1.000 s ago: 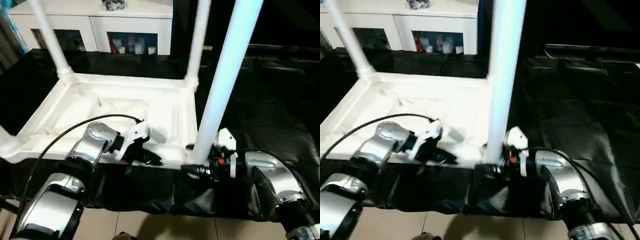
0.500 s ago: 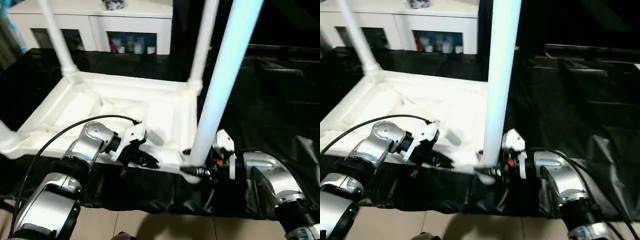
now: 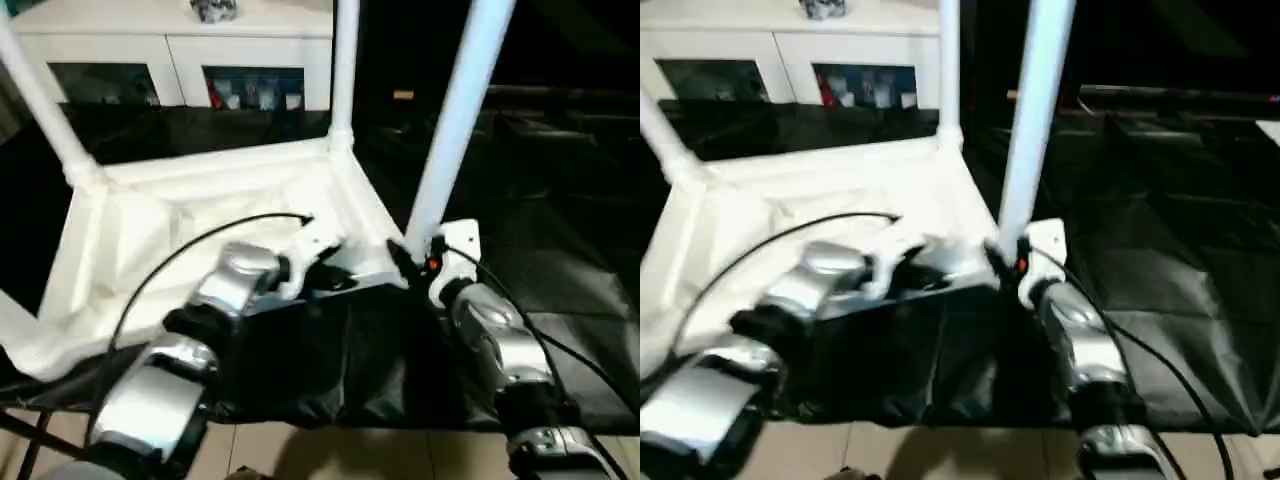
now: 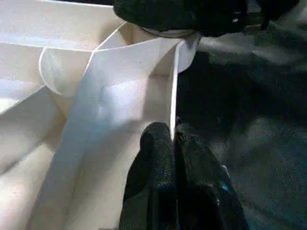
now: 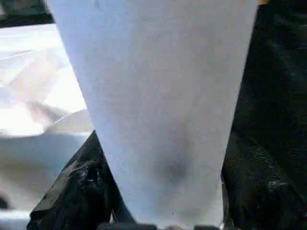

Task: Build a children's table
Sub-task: Rotate leg to tighten

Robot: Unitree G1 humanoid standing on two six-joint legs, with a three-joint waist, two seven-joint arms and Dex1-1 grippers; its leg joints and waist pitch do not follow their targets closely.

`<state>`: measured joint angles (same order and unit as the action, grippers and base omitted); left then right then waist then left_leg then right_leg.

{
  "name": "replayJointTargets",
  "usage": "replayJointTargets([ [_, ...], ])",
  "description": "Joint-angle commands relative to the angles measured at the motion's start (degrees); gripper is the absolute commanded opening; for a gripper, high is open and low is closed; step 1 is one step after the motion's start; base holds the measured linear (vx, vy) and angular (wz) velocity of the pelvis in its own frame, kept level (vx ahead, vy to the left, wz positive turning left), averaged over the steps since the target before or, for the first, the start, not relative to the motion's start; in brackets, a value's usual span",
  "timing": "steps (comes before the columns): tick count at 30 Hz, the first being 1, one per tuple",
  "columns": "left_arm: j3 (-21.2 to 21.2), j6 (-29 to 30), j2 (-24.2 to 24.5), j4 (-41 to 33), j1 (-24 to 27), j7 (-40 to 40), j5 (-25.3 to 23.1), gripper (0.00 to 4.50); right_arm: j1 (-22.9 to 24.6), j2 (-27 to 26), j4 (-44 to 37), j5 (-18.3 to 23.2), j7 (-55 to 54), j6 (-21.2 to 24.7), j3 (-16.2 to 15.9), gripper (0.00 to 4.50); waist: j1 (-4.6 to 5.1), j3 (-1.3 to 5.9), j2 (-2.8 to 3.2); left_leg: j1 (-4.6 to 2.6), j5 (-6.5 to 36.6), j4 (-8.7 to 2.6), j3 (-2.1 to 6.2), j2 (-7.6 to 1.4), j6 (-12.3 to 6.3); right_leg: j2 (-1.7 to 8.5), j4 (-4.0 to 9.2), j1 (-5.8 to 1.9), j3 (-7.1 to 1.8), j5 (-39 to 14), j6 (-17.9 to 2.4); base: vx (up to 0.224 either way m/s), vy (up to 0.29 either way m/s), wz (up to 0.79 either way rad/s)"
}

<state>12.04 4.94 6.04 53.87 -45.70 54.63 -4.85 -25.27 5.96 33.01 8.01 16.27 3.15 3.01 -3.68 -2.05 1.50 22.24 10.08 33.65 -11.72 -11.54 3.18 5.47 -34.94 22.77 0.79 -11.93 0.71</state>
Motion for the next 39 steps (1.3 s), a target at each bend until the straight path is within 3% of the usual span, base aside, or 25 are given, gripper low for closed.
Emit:
replayJointTargets([
  [1,-2.0,-1.4,-3.2,0.0,0.6,-1.4,2.6,0.00,-0.1,-1.4,2.1,-2.5,-0.1,-1.1,-2.6,2.59,-0.03,3.26,-1.01,-1.15,8.1,-3.64,0.67,-0.93,-3.72,1.98,3.89,-2.36,-0.77,-2.2,-12.9,0.000,0.000,0.00],
  [2,-1.5,-1.7,-3.1,-0.4,1.0,-0.6,2.4,0.00,-0.3,-1.4,2.3,-2.6,-0.5,-1.7,-2.7,2.59,0.02,3.14,-0.99,-1.18,9.0,-3.76,0.69,-0.99,-3.66,1.96,4.10,-2.31,-0.78,-3.8,-12.5,0.000,0.000,0.00],
  [4,-0.9,-2.3,-2.7,-0.8,1.4,0.4,2.3,0.00,-0.3,-1.3,2.3,-2.6,-1.0,-2.0,-2.6,3.14,0.04,3.13,-1.01,-1.17,9.4,-3.79,0.69,-0.99,-3.50,1.96,4.15,-2.32,-0.80,-4.6,-12.3,0.000,0.000,0.00],
  [6,-0.7,-2.7,-2.4,-0.8,1.6,0.8,2.2,0.00,-0.5,-1.1,2.6,-2.6,-0.6,-2.5,-2.4,3.30,0.10,3.18,-0.85,-1.24,9.4,-3.83,0.73,-1.06,-3.18,1.85,4.11,-2.24,-0.78,-4.5,-12.2,0.000,0.000,0.00],
  [13,-0.2,-4.0,-0.9,-0.5,2.4,1.0,1.4,0.00,2.4,4.2,-1.2,-3.8,5.0,-4.6,-3.5,3.84,-0.14,3.16,-1.67,-0.95,8.3,-3.56,0.63,-0.99,-4.82,1.92,3.97,-2.57,-0.84,-3.1,-11.6,0.000,0.000,0.00],
  [14,-0.1,-4.0,-0.6,-1.0,2.8,1.6,1.4,0.00,5.6,6.6,-6.9,-0.1,10.7,-3.0,-2.4,3.84,-0.53,3.03,-1.75,-1.05,8.6,-3.51,0.62,-1.13,-5.68,1.94,4.08,-2.58,-0.89,-2.9,-11.2,0.000,0.000,0.00],
  [15,-0.1,-4.0,-0.5,-1.1,2.8,1.5,1.3,0.00,6.3,7.1,-8.2,0.7,11.9,-2.5,-2.2,3.84,-0.62,3.01,-2.02,-0.96,8.6,-3.47,0.61,-1.21,-6.02,1.97,4.05,-2.65,-0.93,-2.8,-11.0,0.000,0.000,0.00],
  [16,-0.2,-4.0,-0.5,-1.2,2.9,1.5,1.3,0.00,7.3,7.9,-10.1,2.0,13.6,-1.8,-1.7,3.84,-0.76,3.12,-1.89,-0.91,8.2,-3.42,0.65,-1.20,-6.41,1.95,3.87,-2.80,-0.95,-2.0,-10.9,0.000,0.000,0.00],
  [17,-0.4,-4.1,-0.4,-1.5,3.2,1.4,1.3,0.00,10.8,10.9,-15.7,5.6,18.7,-0.3,-0.3,3.84,-1.04,3.17,-2.04,-0.89,7.3,-3.25,0.64,-1.25,-7.24,1.82,3.67,-2.74,-0.89,0.1,-11.2,0.000,0.000,0.00],
  [19,-0.4,-4.3,-0.3,-1.5,3.3,1.3,1.3,0.00,12.8,12.8,-18.6,8.0,21.5,1.2,0.7,3.84,-1.26,3.09,-2.12,-0.89,7.3,-3.28,0.63,-1.24,-7.55,1.85,3.74,-2.71,-0.86,0.1,-11.4,0.000,0.000,0.00],
  [20,-0.2,-4.6,-0.1,-1.8,3.7,1.6,1.3,0.00,16.6,16.9,-23.3,11.6,26.5,3.5,2.1,3.84,-1.34,3.01,-2.09,-0.87,7.9,-3.31,0.68,-1.29,-7.57,1.89,3.83,-2.68,-0.85,-0.7,-11.3,0.000,0.000,0.00],
  [25,-0.2,-6.6,0.2,-2.3,4.4,1.5,1.2,0.00,20.5,21.1,-26.4,13.9,30.6,6.1,4.1,3.84,-1.21,2.77,-2.24,-0.79,10.4,-3.47,0.75,-1.18,-6.25,1.99,4.71,-2.52,-0.76,-8.6,-10.2,0.000,0.000,0.00],
  [26,-0.8,-6.3,0.4,-3.7,5.0,2.8,2.4,0.00,22.1,22.2,-28.4,14.9,31.7,8.0,4.0,3.84,-1.14,2.80,-1.92,-0.80,10.2,-3.47,0.81,-1.22,-6.08,1.93,4.67,-2.42,-0.82,-8.8,-10.1,0.000,0.000,0.00],
  [27,-1.1,-5.6,0.8,-5.3,5.4,4.4,3.3,0.00,22.8,22.3,-29.7,15.1,31.9,8.9,3.4,3.84,-1.11,2.84,-2.03,-0.80,9.8,-3.49,0.81,-1.24,-6.04,1.93,4.54,-2.43,-0.80,-8.1,-10.4,0.000,0.000,0.00],
  [28,-1.5,-5.0,1.2,-6.7,5.7,5.0,3.9,0.28,23.1,22.2,-30.6,14.9,31.8,9.2,2.7,3.90,-1.14,2.87,-1.99,-0.74,9.5,-3.48,0.82,-1.29,-6.19,1.94,4.51,-2.37,-0.83,-7.6,-10.6,0.000,0.000,0.00],
  [33,-4.1,6.9,5.1,-19.8,7.8,11.9,10.6,0.72,20.8,18.1,-31.4,14.0,28.3,10.1,-0.9,3.94,-0.74,3.18,-1.53,-1.00,7.2,-3.34,0.71,-1.58,-6.04,1.75,3.49,-1.96,-0.70,-1.5,-14.1,0.000,0.000,0.00],
  [34,-4.0,11.5,7.4,-24.6,8.9,15.2,12.7,0.85,19.4,16.5,-30.5,13.1,26.8,10.1,-1.8,3.94,-0.47,3.09,-2.46,-0.59,6.1,-3.52,0.70,-1.44,-6.06,1.69,3.20,-2.11,-0.61,-1.0,-14.4,0.000,0.000,0.00],
  [35,-4.0,12.8,8.2,-25.9,9.2,16.1,13.2,0.92,19.0,16.0,-30.2,12.8,26.3,10.0,-2.1,3.94,-0.54,3.00,-2.02,-0.74,6.4,-3.58,0.70,-1.45,-5.77,1.70,3.14,-1.95,-0.62,-1.7,-14.5,0.000,0.000,0.00],
  [37,-3.1,16.9,11.9,-30.9,10.9,20.1,14.7,1.04,17.6,13.9,-29.7,13.2,26.2,11.0,-3.4,3.94,-0.36,2.90,-1.74,-1.15,7.5,-3.61,0.68,-1.53,-5.21,1.72,3.33,-1.78,-0.72,-3.4,-14.3,0.000,0.000,0.00],
  [38,-2.2,18.5,14.3,-33.2,12.0,22.0,14.8,1.15,16.9,12.8,-29.4,12.9,26.0,11.3,-4.3,3.94,-0.24,2.79,-2.01,-1.03,7.2,-3.73,0.67,-1.47,-5.07,1.64,3.22,-1.78,-0.73,-3.8,-13.9,0.000,0.000,0.00],
  [39,-1.7,19.6,15.9,-34.7,12.7,23.2,14.8,1.15,16.5,12.1,-29.2,12.6,25.9,11.5,-4.9,3.94,-0.05,2.81,-1.76,-1.03,7.3,-3.82,0.72,-1.53,-4.83,1.63,3.18,-1.80,-0.75,-3.9,-13.8,0.000,0.000,0.00],
])
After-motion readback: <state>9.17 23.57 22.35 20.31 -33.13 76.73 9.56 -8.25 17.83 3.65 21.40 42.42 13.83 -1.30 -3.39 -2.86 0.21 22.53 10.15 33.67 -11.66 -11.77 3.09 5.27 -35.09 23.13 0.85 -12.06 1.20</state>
